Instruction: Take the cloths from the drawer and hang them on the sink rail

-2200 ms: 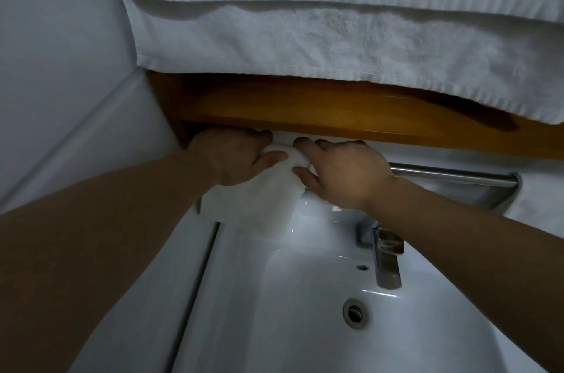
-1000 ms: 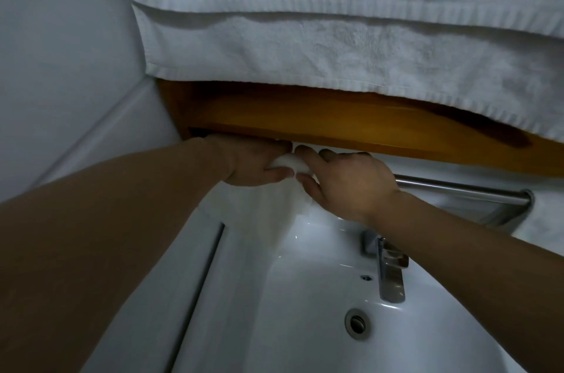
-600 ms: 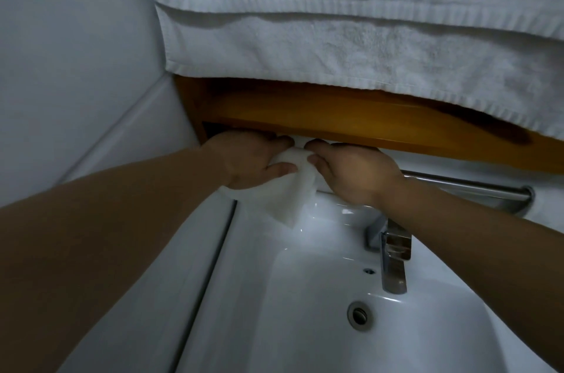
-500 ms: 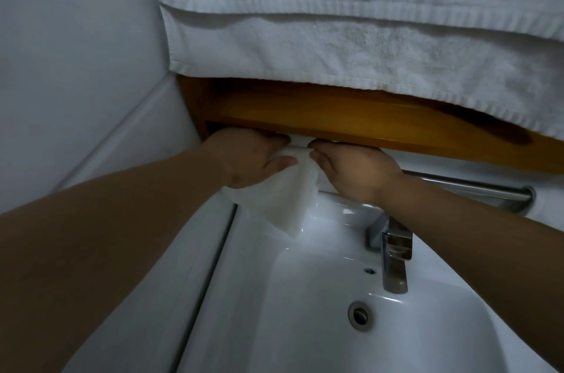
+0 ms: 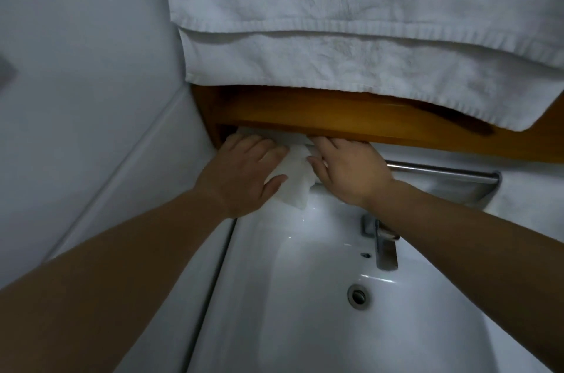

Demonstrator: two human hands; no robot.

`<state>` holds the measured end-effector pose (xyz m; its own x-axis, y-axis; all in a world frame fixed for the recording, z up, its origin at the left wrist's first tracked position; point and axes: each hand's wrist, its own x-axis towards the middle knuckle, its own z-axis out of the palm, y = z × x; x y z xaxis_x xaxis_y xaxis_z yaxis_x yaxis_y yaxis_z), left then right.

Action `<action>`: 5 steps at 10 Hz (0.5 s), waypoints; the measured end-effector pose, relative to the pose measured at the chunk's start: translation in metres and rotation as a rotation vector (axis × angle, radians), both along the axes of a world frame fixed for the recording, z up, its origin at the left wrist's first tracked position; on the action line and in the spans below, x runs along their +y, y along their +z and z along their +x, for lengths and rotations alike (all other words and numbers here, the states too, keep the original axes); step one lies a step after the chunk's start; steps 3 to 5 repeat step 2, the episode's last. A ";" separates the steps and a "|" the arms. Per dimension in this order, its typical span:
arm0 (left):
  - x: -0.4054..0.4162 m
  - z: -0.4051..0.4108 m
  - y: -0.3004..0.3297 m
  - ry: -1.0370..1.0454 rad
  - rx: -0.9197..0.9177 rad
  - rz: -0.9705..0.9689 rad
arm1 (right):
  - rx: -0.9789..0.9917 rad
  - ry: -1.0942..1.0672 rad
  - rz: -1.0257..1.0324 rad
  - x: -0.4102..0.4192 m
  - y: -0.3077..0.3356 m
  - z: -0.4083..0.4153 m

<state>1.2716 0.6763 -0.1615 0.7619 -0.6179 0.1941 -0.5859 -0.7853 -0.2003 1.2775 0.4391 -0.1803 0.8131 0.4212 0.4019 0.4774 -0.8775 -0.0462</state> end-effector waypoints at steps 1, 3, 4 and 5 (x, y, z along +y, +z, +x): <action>0.002 -0.021 -0.002 0.095 0.008 -0.002 | 0.058 -0.016 -0.050 0.005 0.002 -0.023; 0.004 -0.046 -0.011 0.157 0.056 -0.028 | 0.137 -0.081 -0.051 0.006 -0.001 -0.051; 0.004 -0.046 -0.011 0.157 0.056 -0.028 | 0.137 -0.081 -0.051 0.006 -0.001 -0.051; 0.004 -0.046 -0.011 0.157 0.056 -0.028 | 0.137 -0.081 -0.051 0.006 -0.001 -0.051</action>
